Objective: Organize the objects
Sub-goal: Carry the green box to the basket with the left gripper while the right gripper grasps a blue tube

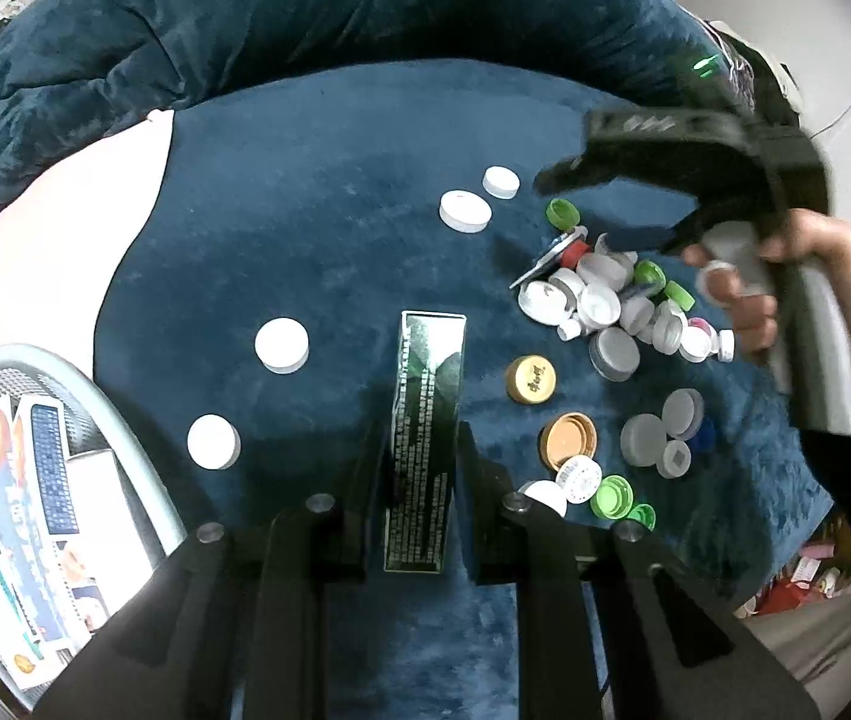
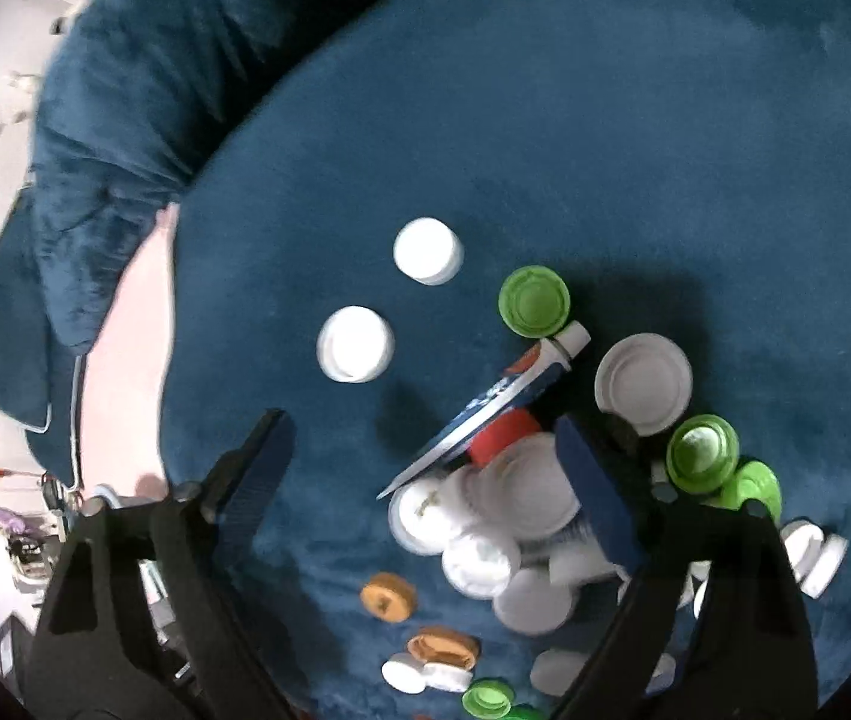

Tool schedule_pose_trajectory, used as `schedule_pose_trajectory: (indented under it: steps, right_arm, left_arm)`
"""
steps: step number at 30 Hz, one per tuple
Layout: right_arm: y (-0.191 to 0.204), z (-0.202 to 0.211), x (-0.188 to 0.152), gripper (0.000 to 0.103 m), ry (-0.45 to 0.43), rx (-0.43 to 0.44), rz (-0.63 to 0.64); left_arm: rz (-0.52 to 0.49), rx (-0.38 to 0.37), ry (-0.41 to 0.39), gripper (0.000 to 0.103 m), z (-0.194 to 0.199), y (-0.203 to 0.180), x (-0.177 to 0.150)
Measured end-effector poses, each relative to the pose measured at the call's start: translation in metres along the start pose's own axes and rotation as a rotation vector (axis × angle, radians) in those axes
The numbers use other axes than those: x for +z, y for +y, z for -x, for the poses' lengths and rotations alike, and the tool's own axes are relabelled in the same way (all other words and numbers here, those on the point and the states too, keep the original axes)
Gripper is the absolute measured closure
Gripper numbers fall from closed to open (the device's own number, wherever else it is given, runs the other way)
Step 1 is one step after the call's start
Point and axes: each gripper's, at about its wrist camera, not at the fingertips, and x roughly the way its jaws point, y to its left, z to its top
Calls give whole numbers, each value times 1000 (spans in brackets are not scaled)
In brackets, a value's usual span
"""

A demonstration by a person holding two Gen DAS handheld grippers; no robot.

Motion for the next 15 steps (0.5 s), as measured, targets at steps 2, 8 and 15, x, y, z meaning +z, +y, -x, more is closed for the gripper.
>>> schedule_pose_trajectory:
  steps: [2,8,15]
  right_arm:
    - [-3,-17,4,21,55,-9,-31]
    - [-3,-46,0,56,109,-48,-94]
    - [-19,-19,-11,85,10,19,-119]
  left_arm:
    - [5,-1,-1,83,1,2,1]
    - [14,7,-7,83,3,10,0]
    - [43,6,-25,83,14,18,-1]
